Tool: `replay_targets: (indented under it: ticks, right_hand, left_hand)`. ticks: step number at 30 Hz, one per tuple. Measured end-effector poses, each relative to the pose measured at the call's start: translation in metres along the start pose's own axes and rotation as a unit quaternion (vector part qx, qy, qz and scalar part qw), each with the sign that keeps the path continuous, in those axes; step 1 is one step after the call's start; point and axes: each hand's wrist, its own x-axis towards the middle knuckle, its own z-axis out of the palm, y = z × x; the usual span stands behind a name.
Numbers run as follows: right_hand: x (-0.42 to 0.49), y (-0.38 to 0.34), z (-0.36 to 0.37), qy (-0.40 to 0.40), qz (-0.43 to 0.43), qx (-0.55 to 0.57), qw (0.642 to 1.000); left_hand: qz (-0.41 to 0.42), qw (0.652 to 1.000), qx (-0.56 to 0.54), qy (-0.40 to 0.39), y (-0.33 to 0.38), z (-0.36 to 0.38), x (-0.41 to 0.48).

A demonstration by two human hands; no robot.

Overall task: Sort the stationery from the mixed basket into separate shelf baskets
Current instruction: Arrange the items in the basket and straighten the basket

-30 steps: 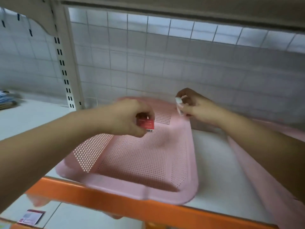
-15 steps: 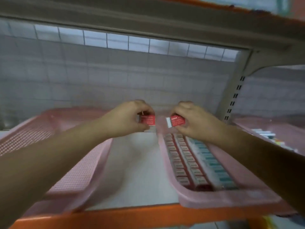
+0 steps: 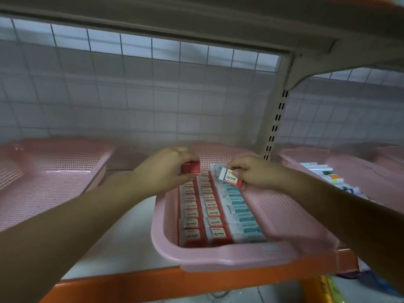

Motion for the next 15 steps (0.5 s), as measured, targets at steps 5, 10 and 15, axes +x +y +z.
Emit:
replay_targets:
  ticks: [5, 10, 15]
  right_hand:
    - [-0.001, -0.001, 0.01, -0.1, -0.001, -0.001, 0.995]
    - [-0.006, -0.008, 0.026, -0.086, -0.071, -0.071, 0.991]
    - [-0.009, -0.005, 0.036, -0.134, -0.104, -0.051, 0.984]
  left_hand:
    - [-0.025, 0.999, -0.01, -0.048, 0.003, 0.004, -0.009]
    - [-0.029, 0.993, -0.012, -0.116, 0.013, 0.0, -0.021]
    - [-0.016, 0.987, -0.024, -0.16, 0.017, 0.006, -0.028]
